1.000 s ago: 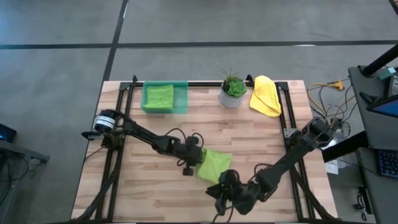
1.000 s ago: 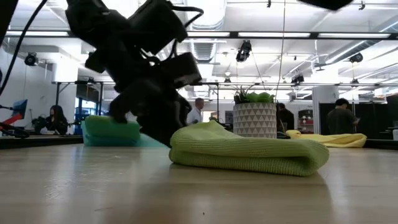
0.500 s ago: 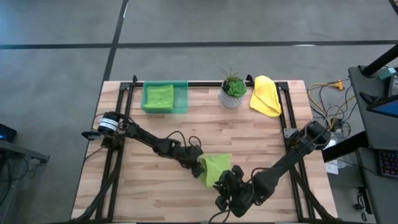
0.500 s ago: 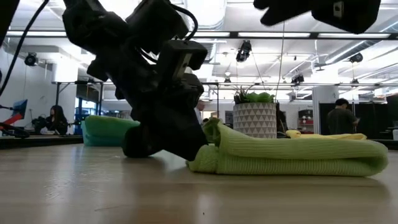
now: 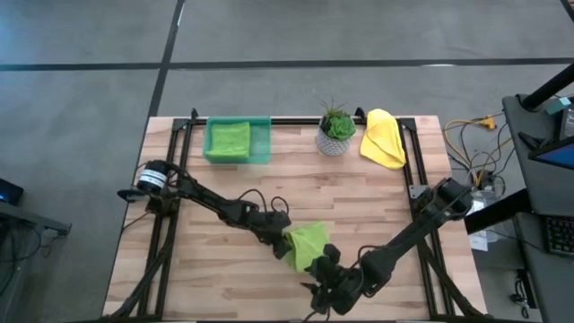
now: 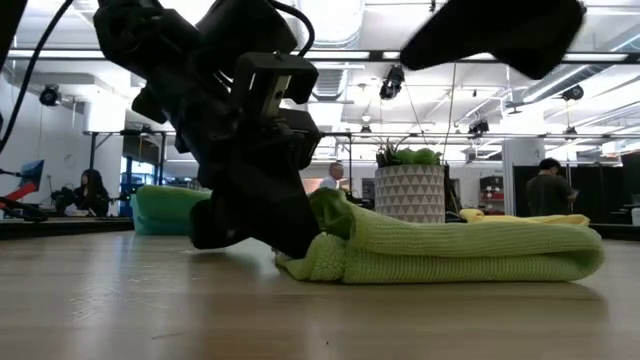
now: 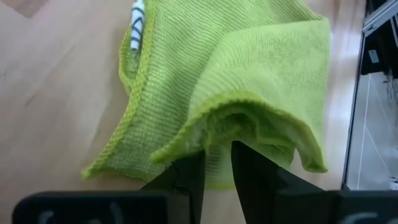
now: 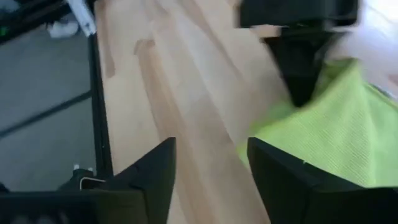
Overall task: Fold microfiber towels
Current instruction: Fold the yellow-green microfiber cloth
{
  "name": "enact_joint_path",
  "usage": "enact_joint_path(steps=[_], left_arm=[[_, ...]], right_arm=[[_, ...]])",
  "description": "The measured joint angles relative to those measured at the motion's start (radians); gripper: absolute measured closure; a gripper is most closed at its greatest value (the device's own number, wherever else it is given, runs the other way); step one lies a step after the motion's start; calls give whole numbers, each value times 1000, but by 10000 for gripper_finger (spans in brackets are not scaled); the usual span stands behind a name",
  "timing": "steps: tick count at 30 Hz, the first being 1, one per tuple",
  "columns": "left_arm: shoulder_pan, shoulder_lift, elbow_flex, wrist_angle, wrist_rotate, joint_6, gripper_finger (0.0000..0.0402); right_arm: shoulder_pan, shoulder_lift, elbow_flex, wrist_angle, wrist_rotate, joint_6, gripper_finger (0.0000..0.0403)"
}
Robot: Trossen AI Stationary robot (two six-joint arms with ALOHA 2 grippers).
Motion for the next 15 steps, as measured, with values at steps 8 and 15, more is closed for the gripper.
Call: enact_joint_path(steps=[8,15], left_arm=[[0,-2,-5,9,-3,3,337],[-2,-4,-20,27,-2,4,337]], right_arm=[[-1,212,233,-184,-39,-106,201],[-1,329,446,-472,62,-96,232]])
